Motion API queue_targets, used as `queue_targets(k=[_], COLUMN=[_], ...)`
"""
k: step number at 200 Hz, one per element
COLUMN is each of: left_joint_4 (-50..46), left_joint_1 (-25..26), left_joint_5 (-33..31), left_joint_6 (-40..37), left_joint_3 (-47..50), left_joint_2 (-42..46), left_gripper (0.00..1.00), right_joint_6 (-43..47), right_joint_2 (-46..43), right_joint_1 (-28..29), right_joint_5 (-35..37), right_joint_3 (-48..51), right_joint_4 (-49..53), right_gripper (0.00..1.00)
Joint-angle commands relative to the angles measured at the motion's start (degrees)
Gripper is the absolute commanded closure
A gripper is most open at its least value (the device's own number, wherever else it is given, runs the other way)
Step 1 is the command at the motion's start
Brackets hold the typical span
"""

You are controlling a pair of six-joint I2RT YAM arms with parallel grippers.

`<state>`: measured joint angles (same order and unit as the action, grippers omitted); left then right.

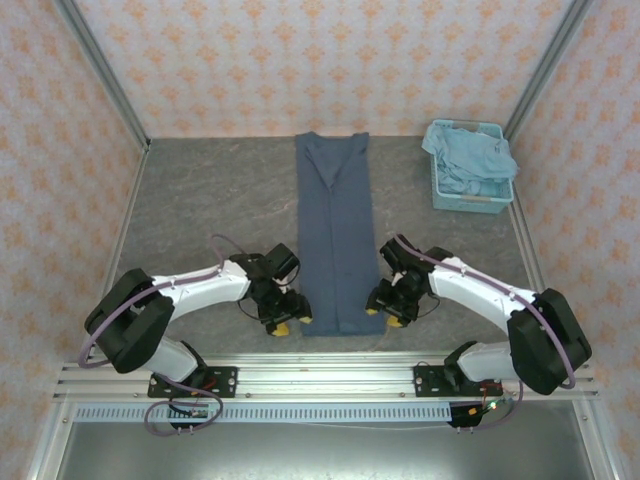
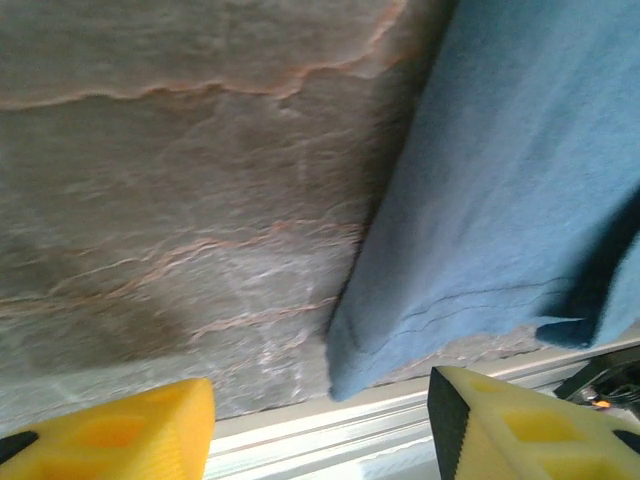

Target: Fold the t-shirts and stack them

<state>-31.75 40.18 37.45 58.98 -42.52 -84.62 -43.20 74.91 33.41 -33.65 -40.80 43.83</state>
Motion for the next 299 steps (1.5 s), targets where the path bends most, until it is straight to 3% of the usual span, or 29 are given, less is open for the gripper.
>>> queue_targets(k=[1,25,82,145,164,209,264,299], left_joint_4=[5.98,6.82,6.96,6.8,6.29,0.73,-2.09,-5.24], left_joint_1=[1.91,3.62,4.36,4.37,4.38,4.76,6.91,6.36], left_joint_5=[-1.31,-2.03,-3.53,-3.75,-3.95,-4.12,-3.86,-9.42], left_joint_6=[4.71,4.46,3.52,3.45,3.35,0.75,2.68,4.05], left_joint_3=[0.37,-0.44,0.38,0.68,0.91,0.86,2.02,-2.9], left_joint_2=[-0.57,-3.87,-6.86,-6.65,-5.85,-2.18,6.21,10.03], left_gripper=[0.43,0.51,0.82,0.93,1.0,1.0,1.0,1.0], right_joint_6=[-0.1,-1.41,-3.65,-5.95,-6.53,-7.16,-7.79,-8.51], right_joint_2=[-0.2,-0.73,2.71,6.89,7.55,5.55,2.33,-0.38], right_joint_1=[0.36,0.42,1.98,6.75,7.63,7.96,11.94,11.51], right_joint_5=[-0.81,-1.22,-0.67,1.85,2.74,4.8,0.73,6.06], right_joint_3=[2.31,3.95,5.24,3.49,3.35,0.84,-2.8,-9.39], right_joint_4=[-1.02,-2.87,-6.03,-5.61,-6.54,-6.01,2.61,8.98], right_gripper=[0.48,0.5,0.59,0.59,0.72,1.0,1.0,1.0])
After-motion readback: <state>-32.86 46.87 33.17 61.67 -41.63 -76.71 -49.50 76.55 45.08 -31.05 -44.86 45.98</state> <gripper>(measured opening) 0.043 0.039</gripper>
